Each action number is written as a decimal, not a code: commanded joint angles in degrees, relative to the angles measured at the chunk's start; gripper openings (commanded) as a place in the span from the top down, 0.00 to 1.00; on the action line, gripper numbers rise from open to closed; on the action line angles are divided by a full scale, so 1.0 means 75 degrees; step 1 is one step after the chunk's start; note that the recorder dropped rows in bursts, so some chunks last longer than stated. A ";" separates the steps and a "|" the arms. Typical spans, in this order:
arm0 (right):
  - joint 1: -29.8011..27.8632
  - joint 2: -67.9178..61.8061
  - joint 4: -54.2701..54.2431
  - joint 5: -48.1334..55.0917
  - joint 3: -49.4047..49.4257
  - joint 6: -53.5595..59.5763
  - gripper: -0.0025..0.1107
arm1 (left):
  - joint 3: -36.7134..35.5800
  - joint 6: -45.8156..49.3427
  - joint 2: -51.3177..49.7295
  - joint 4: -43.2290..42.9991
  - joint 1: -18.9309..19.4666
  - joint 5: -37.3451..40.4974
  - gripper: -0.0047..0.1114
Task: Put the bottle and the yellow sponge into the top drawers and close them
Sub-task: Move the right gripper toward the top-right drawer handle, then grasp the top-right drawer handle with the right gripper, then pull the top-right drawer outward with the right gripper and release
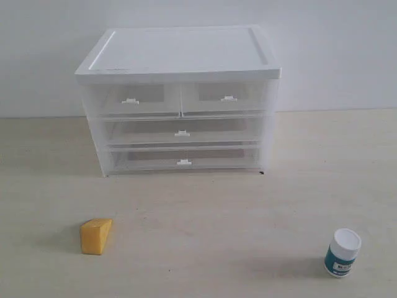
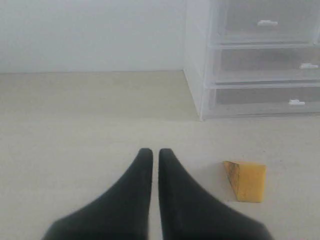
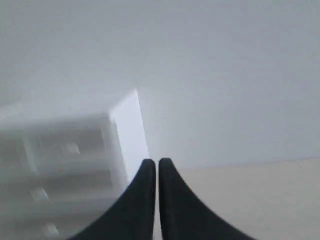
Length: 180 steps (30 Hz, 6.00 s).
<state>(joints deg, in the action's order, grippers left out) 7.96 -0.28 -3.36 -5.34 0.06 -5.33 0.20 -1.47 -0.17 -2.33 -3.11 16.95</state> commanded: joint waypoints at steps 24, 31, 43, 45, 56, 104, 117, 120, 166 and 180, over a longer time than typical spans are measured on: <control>0.0535 -0.9467 0.2409 -0.6721 -0.2391 -0.2420 0.98 | -0.0026 0.0028 0.0022 0.0055 0.0026 -0.0001 0.92; 0.3694 -1.0648 -0.2333 -0.7853 -0.2408 0.1332 0.98 | -0.0026 0.0028 0.0022 0.0055 0.0026 -0.0001 0.92; 0.5265 -1.2570 -0.3772 -0.8616 -0.3510 0.2051 0.98 | -0.0026 0.0028 0.0022 0.0055 0.0026 -0.0001 0.92; 0.5265 -1.2874 -0.3772 -0.8616 -0.3722 0.2068 0.98 | -0.0026 0.0028 0.0022 0.0055 0.0026 -0.0001 0.92; 0.5247 -1.3380 -0.3738 -0.8306 -0.4656 0.2051 0.98 | -0.0026 0.0028 0.0022 0.0055 0.0026 -0.0001 0.92; 0.4252 -1.6053 -0.4636 -0.8166 -0.8148 0.3152 0.49 | -0.0026 0.0028 0.0022 0.0055 0.0026 -0.0001 0.92; 0.4252 -1.6053 -0.4681 -0.7443 -0.8451 0.3183 0.98 | -0.0026 0.0028 0.0022 0.0055 0.0026 -0.0001 0.92; 0.4252 -1.6053 -0.4681 -0.7427 -0.8451 0.3183 0.98 | -0.0026 0.0028 0.0022 0.0055 0.0026 -0.0001 0.92; 0.6010 -1.3518 -0.5940 -0.7599 -0.4770 0.3382 0.98 | -0.0026 0.0028 0.0022 0.0055 0.0026 -0.0001 0.92; 0.6318 -1.3466 -0.6036 -0.7101 -0.4725 0.3338 0.98 | -0.0026 0.0028 0.0022 0.0055 0.0026 -0.0001 0.92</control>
<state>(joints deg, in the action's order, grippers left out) 54.82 -101.84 -50.01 -60.89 -35.87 19.70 0.20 -1.47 -0.17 -2.33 -3.11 16.95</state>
